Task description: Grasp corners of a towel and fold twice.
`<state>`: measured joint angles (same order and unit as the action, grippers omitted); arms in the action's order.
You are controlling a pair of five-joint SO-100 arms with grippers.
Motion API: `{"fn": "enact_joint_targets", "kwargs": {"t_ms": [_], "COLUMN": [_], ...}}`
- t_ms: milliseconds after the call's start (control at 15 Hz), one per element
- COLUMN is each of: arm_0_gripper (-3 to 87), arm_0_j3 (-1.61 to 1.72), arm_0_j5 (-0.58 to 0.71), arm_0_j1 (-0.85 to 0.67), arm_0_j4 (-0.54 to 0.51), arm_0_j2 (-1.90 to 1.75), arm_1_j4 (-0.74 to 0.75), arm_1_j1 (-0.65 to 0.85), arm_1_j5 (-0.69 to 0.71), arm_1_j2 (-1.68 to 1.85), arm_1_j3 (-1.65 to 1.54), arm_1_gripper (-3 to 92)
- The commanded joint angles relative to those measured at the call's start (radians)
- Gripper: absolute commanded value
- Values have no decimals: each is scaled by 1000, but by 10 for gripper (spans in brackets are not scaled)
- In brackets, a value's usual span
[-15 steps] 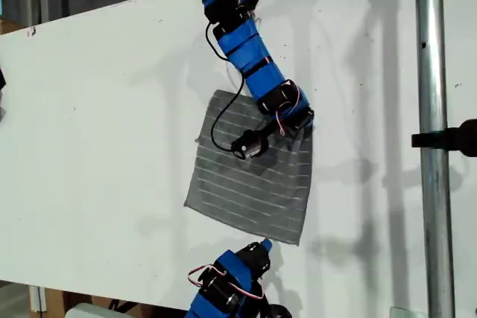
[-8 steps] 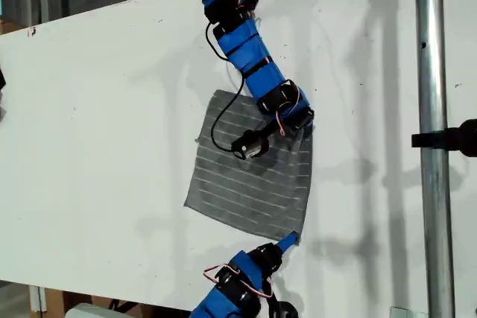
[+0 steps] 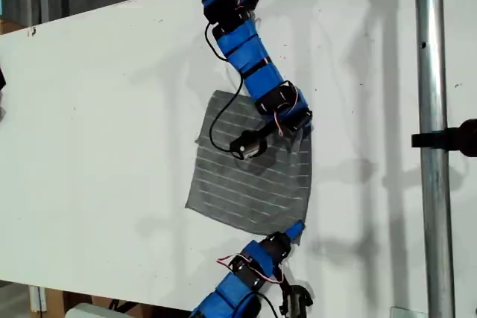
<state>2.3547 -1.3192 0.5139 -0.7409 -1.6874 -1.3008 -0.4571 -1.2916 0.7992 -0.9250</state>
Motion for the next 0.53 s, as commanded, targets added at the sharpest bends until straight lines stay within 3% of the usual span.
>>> {"fn": "enact_joint_targets", "kwargs": {"t_ms": [0,267,467], "arm_0_gripper": [228,-26,-5], "arm_0_j3": [-14,44,64], "arm_0_j5": [-34,-107,-133], "arm_0_j1": [26,20,21], "arm_0_j4": [94,129,120], "arm_0_j2": [115,91,71], "arm_1_j4": [8,11,11], "arm_1_j1": [17,17,15], "arm_1_j5": [6,3,2], "arm_1_j2": [80,80,80], "arm_1_j3": [9,9,9], "arm_1_gripper": [-2,-2,-2]}}
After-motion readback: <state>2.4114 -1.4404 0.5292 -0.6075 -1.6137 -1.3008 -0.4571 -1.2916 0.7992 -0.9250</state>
